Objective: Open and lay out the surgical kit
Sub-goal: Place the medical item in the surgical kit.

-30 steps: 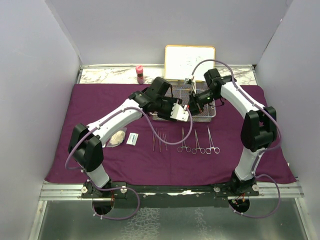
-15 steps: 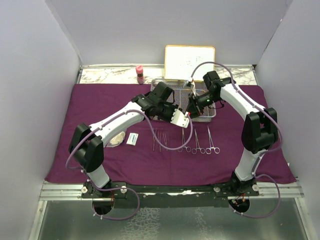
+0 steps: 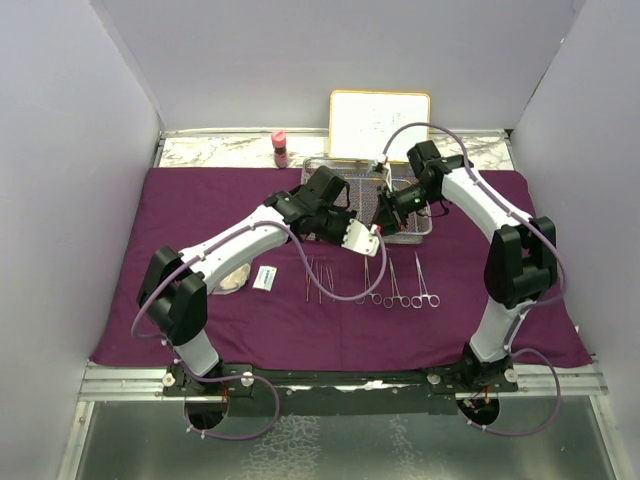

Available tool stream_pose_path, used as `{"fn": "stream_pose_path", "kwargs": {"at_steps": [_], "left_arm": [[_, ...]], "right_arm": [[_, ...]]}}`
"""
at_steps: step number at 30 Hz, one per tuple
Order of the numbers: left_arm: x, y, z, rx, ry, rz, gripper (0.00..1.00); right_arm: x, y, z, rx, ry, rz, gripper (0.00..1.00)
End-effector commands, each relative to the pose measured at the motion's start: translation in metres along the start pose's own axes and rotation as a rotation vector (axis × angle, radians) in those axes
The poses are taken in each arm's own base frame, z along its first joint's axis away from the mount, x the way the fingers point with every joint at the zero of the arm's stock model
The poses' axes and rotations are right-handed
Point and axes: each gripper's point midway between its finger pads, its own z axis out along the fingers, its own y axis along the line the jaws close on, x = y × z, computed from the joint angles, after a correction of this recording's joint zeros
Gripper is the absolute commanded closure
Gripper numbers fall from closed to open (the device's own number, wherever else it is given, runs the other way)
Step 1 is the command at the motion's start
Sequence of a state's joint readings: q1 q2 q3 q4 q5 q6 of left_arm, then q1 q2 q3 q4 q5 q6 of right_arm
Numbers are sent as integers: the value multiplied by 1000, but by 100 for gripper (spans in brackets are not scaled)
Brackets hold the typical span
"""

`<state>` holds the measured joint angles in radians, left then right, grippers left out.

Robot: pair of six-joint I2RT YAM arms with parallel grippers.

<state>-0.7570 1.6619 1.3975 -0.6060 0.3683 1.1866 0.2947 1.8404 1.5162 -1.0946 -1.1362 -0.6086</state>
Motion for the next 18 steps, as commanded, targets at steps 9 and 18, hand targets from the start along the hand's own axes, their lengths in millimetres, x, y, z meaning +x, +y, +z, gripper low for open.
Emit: {"fn": "stream_pose_path", "kwargs": {"at_steps": [9,18], "left_arm": [[-7,11,-41,-138,-276,-365,100],[-31,21,-77,-163,-610,-660,100]], "right_arm": [[-84,29,-55,322,-181,-421,53],[-124,72,-76,372,-388,-576,44]]}}
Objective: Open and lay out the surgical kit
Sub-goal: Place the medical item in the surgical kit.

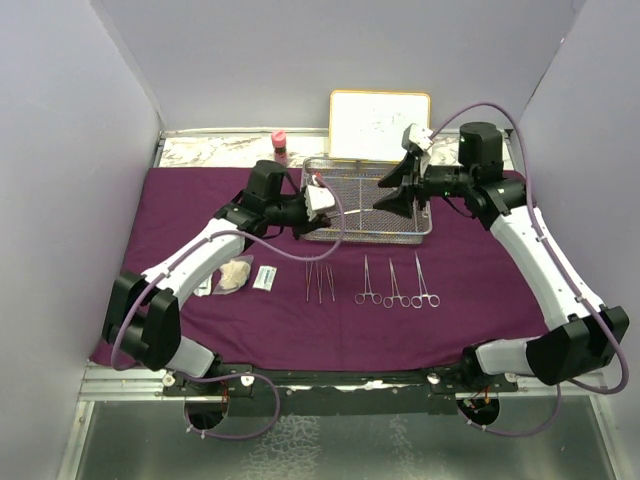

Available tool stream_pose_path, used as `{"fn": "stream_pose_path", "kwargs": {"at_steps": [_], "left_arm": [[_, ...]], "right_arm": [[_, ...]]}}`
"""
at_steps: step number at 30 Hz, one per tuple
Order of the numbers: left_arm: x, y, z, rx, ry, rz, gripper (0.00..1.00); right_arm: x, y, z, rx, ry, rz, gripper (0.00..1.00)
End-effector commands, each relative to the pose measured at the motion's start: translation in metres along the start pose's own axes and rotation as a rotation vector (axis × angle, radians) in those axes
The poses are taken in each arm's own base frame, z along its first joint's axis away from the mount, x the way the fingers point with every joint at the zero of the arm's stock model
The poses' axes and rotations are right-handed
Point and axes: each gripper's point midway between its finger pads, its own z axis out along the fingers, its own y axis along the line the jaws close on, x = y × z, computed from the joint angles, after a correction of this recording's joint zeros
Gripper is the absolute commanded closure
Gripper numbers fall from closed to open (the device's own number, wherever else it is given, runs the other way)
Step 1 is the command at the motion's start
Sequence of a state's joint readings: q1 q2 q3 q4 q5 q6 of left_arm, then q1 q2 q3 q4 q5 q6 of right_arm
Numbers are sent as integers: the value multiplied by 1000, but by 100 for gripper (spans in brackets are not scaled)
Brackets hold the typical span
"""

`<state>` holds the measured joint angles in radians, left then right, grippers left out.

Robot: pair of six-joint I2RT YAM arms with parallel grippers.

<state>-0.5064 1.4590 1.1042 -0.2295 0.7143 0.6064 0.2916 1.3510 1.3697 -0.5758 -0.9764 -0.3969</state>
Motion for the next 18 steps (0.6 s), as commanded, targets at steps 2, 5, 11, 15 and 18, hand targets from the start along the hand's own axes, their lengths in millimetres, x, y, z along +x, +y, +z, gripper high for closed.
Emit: {"fn": "stream_pose_path", "kwargs": {"at_steps": [2,5,11,15,18], "left_arm": [[-66,-12,-15,84,-308,-186,100],[-78,-17,-22,114,-384,-262,100],[-85,-24,-26,145,-425,-336,100],[-87,-27,-27,156,-439,-349,100],[-88,-27,-27,158,-444,-355,100]], "right_arm": [[-24,-11,4,37,-118,-6,40],[-23,-13,5,55,-139,32,38],[-28,-1,7,-2,-187,75,39],[-28,1,10,-28,-207,98,44],[-29,5,12,-69,-222,122,52]]}}
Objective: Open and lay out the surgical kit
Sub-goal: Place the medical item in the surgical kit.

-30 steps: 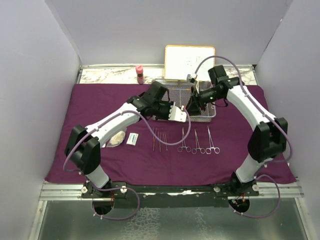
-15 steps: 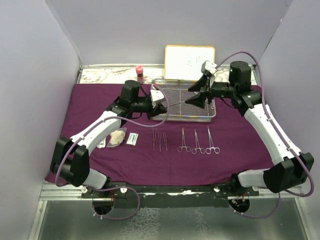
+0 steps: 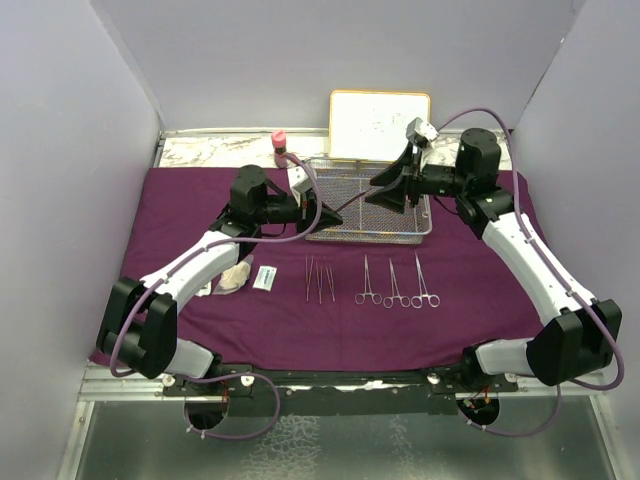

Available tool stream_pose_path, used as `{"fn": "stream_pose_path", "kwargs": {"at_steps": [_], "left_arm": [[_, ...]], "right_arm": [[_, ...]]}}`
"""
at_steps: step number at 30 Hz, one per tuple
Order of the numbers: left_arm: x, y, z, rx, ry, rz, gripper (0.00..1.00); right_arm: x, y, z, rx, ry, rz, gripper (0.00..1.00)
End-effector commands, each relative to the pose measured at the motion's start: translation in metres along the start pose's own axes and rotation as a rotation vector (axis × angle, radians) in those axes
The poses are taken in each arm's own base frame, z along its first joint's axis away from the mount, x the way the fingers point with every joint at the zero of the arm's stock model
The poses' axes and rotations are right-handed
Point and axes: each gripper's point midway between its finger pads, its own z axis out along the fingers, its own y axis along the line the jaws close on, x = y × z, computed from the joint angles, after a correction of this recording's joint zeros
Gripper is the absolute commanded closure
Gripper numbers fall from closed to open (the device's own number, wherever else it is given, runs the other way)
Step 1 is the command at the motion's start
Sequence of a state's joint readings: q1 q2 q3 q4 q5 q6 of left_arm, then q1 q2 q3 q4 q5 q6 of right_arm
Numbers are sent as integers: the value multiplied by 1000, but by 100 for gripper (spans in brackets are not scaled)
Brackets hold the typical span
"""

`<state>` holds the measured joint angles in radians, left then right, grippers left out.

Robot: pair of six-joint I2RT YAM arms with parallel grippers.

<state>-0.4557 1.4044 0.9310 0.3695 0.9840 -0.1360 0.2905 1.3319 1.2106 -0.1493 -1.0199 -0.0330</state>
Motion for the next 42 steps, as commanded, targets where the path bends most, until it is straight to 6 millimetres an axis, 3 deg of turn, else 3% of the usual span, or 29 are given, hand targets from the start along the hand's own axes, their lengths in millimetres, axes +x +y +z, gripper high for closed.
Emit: {"fn": "stream_pose_path", "kwargs": {"at_steps": [1,9,16,22,27,31,38,42], "left_arm": [[-20,-17,-4,56,-56,21,100],[-19,-16,-3,56,-55,4,100],[-18,-16,-2,58,-53,-1,100],[-17,-16,-2,58,-53,-1,100],[-15,-15,-2,55,-51,-2,100],[-15,-16,-2,53,-51,4,98],[-10,-10,-7,26,-49,65,44],[-9,-1,-15,-13,-34,113,24]], "right_arm": [[-14,12,2,-84,-61,13,54],[-18,15,5,-124,-78,40,64],[-17,14,7,-135,-82,58,80],[-19,14,8,-143,-85,66,85],[-18,15,8,-151,-87,72,98],[-18,15,7,-140,-87,65,99],[-14,9,-3,-62,-43,12,99],[-3,1,-23,49,30,-53,99]]}}
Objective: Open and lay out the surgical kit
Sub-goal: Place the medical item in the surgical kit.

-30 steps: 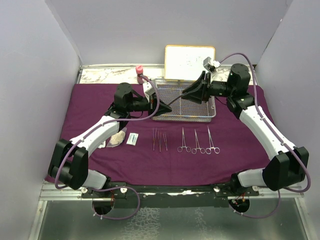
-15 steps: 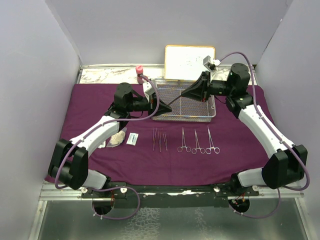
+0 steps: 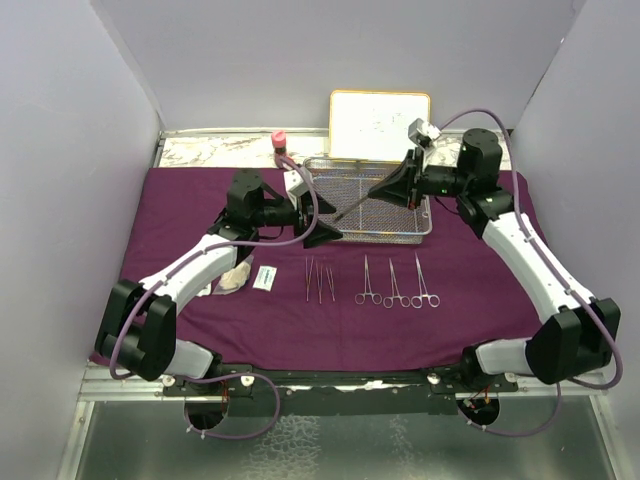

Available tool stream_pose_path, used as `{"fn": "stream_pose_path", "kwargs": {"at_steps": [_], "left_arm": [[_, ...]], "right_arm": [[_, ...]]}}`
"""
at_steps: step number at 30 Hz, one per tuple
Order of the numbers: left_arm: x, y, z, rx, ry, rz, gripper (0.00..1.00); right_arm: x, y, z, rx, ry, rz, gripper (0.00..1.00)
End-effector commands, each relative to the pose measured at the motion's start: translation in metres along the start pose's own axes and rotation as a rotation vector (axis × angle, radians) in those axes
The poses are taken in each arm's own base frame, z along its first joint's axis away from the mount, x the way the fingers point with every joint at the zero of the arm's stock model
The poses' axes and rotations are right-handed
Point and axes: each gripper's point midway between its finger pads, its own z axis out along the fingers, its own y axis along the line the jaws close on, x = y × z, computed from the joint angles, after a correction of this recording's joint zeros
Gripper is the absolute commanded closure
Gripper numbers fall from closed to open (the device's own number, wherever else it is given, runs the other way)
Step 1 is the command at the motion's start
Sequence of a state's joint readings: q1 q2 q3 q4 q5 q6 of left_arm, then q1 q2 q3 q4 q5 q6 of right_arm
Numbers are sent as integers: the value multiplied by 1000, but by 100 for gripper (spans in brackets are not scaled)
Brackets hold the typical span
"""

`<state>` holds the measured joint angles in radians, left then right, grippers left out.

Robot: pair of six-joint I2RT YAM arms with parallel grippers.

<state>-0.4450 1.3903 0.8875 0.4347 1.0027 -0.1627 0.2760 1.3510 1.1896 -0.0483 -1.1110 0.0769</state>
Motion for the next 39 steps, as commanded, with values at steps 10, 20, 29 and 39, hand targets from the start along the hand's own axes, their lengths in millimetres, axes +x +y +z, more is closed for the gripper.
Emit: {"fn": "stream_pose_path", "kwargs": {"at_steps": [10,20,29,39], "left_arm": [[-14,23,-20,-125,88,222,22],[-12,26,-23,-142,99,245,24],[-9,28,-23,-146,108,251,25],[-5,29,-23,-141,117,248,25]], "right_arm": [[86,-4,-89,314,469,-35,99],[144,-17,-176,376,765,108,99],[192,-20,-224,307,972,183,99],[231,-40,-241,228,994,297,99]]}}
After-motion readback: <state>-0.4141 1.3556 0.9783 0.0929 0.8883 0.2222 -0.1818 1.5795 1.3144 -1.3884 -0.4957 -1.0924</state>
